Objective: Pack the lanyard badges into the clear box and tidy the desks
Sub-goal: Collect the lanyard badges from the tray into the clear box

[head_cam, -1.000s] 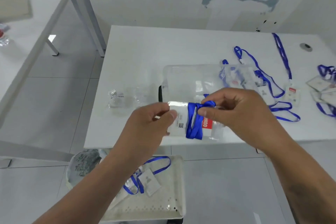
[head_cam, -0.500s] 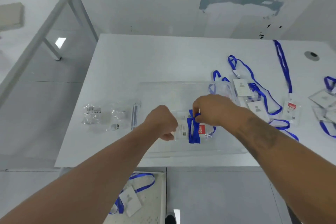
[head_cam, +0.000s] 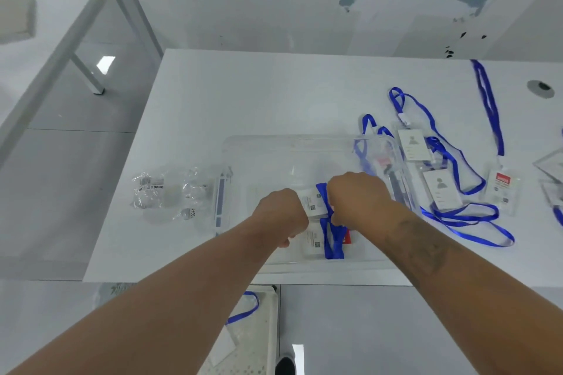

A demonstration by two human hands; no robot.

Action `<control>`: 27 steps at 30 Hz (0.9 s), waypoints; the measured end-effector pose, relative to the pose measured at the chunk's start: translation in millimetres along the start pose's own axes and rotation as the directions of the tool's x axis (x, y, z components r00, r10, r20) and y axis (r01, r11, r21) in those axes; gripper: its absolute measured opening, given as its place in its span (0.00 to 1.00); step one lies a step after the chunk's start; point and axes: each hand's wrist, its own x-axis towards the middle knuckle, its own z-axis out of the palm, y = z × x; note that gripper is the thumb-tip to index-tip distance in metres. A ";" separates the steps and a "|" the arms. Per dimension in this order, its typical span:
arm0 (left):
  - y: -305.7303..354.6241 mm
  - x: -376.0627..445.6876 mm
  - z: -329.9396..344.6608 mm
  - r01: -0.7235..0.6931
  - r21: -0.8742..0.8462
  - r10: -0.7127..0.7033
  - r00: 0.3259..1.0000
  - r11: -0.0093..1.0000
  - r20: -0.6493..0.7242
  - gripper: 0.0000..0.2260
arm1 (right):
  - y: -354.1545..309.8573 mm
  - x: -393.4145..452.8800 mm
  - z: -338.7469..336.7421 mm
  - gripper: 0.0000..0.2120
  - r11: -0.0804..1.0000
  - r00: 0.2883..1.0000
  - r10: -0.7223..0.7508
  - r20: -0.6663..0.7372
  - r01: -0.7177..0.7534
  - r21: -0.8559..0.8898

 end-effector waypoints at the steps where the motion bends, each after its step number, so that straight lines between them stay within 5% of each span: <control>1: 2.0 -4.6 -4.4 -0.024 0.012 0.025 1.000 1.000 -0.019 0.04 | 1.4 -2.5 -6.1 0.08 0.999 1.000 0.016 -0.019 -0.015 0.046; 5: -0.8 -37.5 -29.9 -0.232 -0.056 0.221 0.963 0.971 -0.153 0.09 | -1.3 -22.7 -30.3 0.13 0.955 0.988 0.060 -0.140 -0.016 0.297; 8: -25.2 -84.1 -53.0 -0.427 -0.218 0.357 0.885 0.878 -0.299 0.09 | -17.5 -51.4 -42.3 0.11 0.822 0.951 0.131 -0.279 0.052 0.567; 15: -135.9 -163.2 -69.7 -0.567 -0.203 0.415 0.762 0.798 -0.498 0.07 | -102.7 -126.9 -34.9 0.07 0.507 0.838 0.260 -0.479 0.304 0.806; 21: -252.0 -168.7 -34.1 -0.462 -0.234 0.321 0.828 0.855 -0.460 0.09 | -203.9 -173.0 19.7 0.08 0.443 0.826 0.234 -0.512 0.378 0.813; 27: -342.2 -134.5 23.2 -0.269 -0.238 0.189 0.931 0.933 -0.312 0.10 | -267.6 -157.8 112.4 0.12 0.485 0.932 0.213 -0.292 0.158 0.860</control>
